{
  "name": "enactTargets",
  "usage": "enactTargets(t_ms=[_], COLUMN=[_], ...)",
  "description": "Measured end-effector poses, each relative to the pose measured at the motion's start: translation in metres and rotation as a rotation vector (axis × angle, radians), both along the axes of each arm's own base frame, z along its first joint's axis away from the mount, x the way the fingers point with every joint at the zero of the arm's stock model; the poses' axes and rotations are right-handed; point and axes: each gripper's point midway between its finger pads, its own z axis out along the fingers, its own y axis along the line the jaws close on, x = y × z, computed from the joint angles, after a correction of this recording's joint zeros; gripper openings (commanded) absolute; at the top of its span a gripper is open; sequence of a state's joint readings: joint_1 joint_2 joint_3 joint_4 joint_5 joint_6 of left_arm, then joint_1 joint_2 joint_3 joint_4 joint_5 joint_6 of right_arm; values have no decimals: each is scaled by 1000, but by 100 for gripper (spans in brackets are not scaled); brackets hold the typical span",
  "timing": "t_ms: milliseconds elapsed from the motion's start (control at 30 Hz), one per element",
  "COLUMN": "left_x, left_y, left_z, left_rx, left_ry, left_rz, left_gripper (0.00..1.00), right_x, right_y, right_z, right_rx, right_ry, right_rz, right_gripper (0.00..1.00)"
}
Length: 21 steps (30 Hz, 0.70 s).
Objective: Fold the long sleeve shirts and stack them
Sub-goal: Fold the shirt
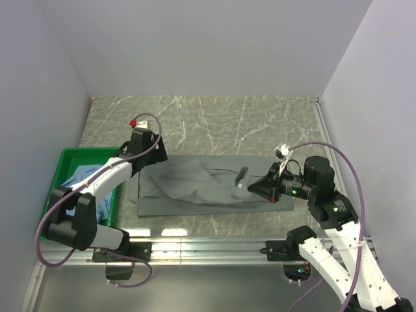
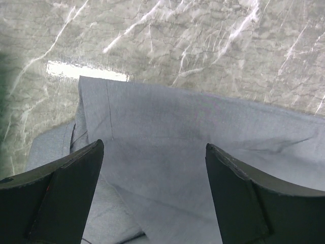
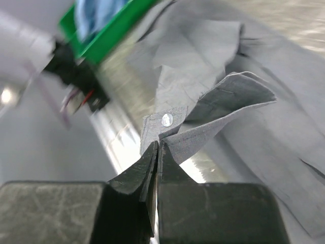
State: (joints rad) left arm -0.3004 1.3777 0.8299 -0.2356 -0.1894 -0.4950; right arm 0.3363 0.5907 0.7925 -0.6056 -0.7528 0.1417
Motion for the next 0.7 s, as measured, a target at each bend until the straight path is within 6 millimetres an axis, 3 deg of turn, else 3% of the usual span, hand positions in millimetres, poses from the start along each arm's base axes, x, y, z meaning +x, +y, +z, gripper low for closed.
enactTargets(t_ms=[267, 467, 700], left_x=[-2, -4, -5], left_y=[0, -2, -10], left_z=[-2, -5, -7], left_rx=[0, -5, -45], left_ry=[12, 26, 42], left_rz=[-3, -13, -33], left_gripper=[88, 85, 74], right_x=[-33, -35, -41], right_y=[10, 14, 34], right_z=[0, -2, 2], right_rx=[16, 11, 17], right_ry=[-24, -4, 32], right_rz=[211, 257, 353], right_gripper=[0, 0, 0])
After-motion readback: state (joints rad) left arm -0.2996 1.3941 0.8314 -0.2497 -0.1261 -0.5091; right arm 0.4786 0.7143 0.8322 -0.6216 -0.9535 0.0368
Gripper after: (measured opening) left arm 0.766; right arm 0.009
